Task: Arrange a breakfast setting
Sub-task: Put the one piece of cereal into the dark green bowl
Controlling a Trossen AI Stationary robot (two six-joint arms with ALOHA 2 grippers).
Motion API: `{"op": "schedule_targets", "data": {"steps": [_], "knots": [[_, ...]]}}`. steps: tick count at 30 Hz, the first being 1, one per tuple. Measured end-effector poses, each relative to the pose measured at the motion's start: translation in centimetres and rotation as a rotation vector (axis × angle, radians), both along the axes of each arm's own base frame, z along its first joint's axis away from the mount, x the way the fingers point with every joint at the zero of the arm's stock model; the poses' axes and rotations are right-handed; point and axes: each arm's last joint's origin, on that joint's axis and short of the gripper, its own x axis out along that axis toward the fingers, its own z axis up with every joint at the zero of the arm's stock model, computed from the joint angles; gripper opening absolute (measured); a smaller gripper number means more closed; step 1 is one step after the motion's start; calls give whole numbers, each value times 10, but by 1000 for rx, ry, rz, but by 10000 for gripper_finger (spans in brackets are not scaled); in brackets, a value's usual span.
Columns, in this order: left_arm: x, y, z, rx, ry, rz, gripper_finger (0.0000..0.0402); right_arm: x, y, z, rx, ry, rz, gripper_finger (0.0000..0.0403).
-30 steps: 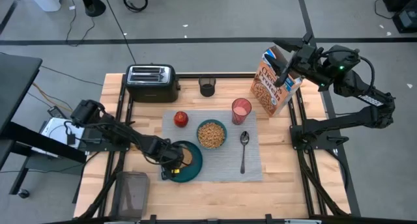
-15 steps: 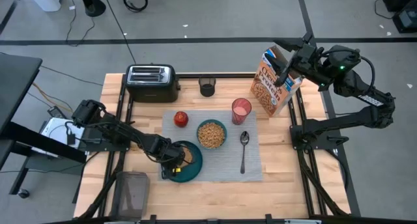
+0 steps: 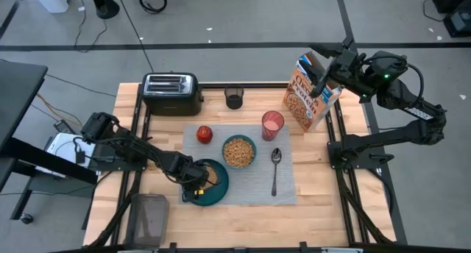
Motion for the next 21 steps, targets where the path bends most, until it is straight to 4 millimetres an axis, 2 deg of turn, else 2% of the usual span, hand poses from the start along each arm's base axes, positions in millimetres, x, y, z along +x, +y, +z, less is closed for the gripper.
{"op": "schedule_targets", "data": {"steps": [21], "knots": [[0, 2, -1, 0, 7, 32, 79, 0, 0, 1, -3, -14, 0, 264]]}}
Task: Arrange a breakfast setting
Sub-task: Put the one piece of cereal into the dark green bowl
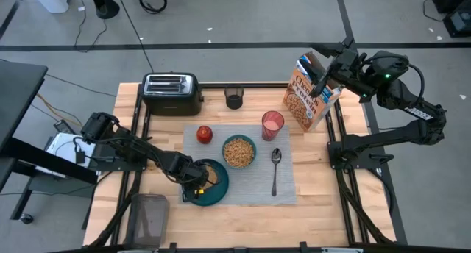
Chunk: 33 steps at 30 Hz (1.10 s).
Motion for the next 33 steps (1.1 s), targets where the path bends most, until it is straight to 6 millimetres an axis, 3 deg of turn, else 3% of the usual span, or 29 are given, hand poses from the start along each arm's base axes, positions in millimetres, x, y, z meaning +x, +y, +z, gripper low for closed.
{"op": "schedule_targets", "data": {"steps": [13, 22, 28, 33], "knots": [[0, 0, 0, 0, -1, 0, 45, 0, 0, 2, -6, -24, 0, 264], [-1, 1, 3, -3, -14, 3, 42, 0, 0, 3, -35, -12, -6, 264], [-7, 4, 14, -12, -4, 44, 41, 0, 0, 3, -35, -12, -6, 264], [-2, 1, 41, -60, -9, 2, 41, 0, 0, 3, -44, -5, -9, 264]]}}
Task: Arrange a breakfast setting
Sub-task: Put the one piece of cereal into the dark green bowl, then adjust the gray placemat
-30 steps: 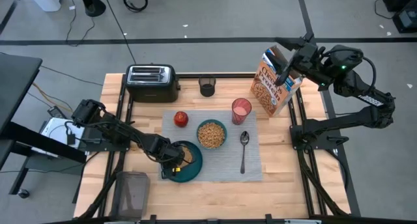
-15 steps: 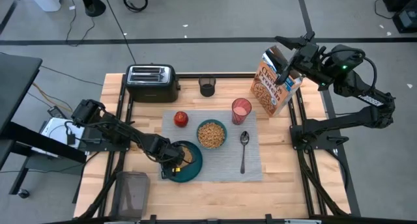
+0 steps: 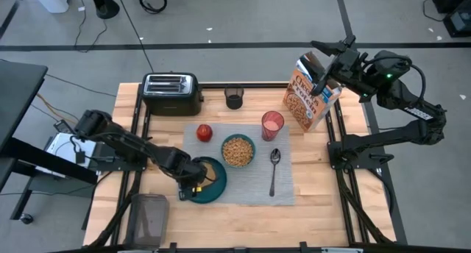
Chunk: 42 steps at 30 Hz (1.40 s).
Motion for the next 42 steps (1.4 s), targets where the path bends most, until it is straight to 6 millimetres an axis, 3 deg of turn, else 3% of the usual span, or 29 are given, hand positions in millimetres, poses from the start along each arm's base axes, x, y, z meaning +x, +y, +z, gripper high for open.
{"op": "schedule_targets", "data": {"steps": [7, 14, 17, 23, 26, 31, 42], "knots": [[27, -1, 55, 8, -204, -59, 41, 0, 0, 0, 2, 2, -4, 264], [68, 48, 90, 249, -555, 47, 41, 1, 0, -4, 14, 38, -6, 264], [90, 73, 85, 310, -644, 59, 41, 1, 0, -5, 16, 46, -6, 264], [124, 102, 44, 281, -654, 26, 41, 1, -2, -8, 32, 78, -51, 264], [128, 109, 29, 246, -608, 45, 41, 1, -2, -9, 56, 78, -58, 264], [127, 111, 26, 207, -589, 56, 50, 6, -4, -15, 133, 89, -71, 264], [122, 105, 36, 197, -590, 27, 175, 27, -7, -30, 171, 203, -51, 268]]}}
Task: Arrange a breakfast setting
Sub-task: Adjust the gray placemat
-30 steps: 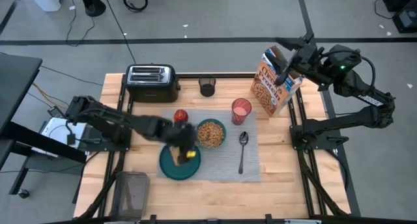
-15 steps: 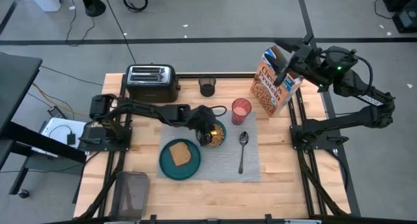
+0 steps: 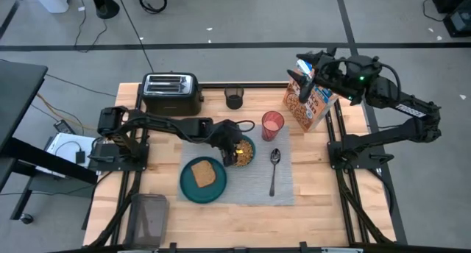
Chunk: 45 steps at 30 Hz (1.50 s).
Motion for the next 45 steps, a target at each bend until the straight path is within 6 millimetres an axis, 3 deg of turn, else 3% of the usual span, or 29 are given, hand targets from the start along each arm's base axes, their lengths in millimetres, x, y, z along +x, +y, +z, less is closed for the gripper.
{"op": "schedule_targets", "data": {"steps": [5, 9, 14, 19, 24, 32, 39, 45], "knots": [[-6, 1, 0, -2, 53, 2, 199, 1, 4, -3, 27, 20, 35, 268], [-23, 4, 25, -27, 41, 42, 198, 5, 13, -16, 113, 119, 159, 266], [-64, 0, 60, -56, 110, 74, 185, 16, 39, -37, 220, 295, 328, 266], [-109, -14, 73, -56, 291, 79, 181, 33, 74, -63, 365, 475, 413, 265], [-135, -24, 71, -69, 311, 121, 180, 49, 112, -110, 537, 661, 380, 265], [-158, -38, 74, -89, 245, 186, 180, 45, 168, -201, 620, 895, 321, 265], [-162, -48, 79, -125, 201, 210, 180, 49, 187, -287, 697, 1003, 365, 265], [-161, -61, 81, -173, 159, 209, 180, 54, 186, -316, 727, 1065, 358, 265]]}}
